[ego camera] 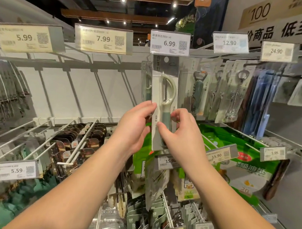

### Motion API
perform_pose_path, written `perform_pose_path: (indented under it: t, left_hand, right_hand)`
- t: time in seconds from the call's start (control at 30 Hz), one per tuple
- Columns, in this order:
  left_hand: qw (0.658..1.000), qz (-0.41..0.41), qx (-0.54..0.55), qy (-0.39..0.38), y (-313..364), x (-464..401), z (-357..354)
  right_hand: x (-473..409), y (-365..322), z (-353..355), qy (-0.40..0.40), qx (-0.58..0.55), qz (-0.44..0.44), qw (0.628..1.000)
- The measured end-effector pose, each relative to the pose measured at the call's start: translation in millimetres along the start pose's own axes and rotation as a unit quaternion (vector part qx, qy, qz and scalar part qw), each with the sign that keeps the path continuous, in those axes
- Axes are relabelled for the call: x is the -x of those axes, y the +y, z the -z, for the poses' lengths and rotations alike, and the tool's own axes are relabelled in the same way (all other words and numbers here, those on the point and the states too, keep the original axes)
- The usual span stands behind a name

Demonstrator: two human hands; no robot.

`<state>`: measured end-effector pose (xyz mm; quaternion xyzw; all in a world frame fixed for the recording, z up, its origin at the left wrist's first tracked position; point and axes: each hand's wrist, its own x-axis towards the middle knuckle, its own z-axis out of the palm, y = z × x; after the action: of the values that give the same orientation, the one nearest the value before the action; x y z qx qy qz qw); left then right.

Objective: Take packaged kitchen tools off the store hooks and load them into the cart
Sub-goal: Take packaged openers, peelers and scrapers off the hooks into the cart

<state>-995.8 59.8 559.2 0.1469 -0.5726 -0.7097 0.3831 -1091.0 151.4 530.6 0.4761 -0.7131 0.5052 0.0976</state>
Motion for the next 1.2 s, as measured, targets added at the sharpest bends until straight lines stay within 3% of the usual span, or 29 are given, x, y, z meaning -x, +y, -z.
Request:
perform_pose_path:
  t: [0.4,0.6,0.9,1.2]
  left_hand:
    - [0.997,-0.031,-0.068,0.006,-2,-2,4]
    - [0.991,-0.092,-0.091,0.015,1,1,1]
    - [0.997,-0.039,-0.025,0.059,1,-22,7]
    - [0.983,0.001,-0.086,0.16,-1,-79,13]
  right_hand:
    - [-3,11,1,0.005,0.007,0.005,1.0]
    - [-2,6,6,0.021,-0.009,0.022,0.999]
    - [-21,4,-4,-0.02,0.017,0.019,0.999]
    - [-79,24,-51,-0.033,0.064,-0.023,0.997]
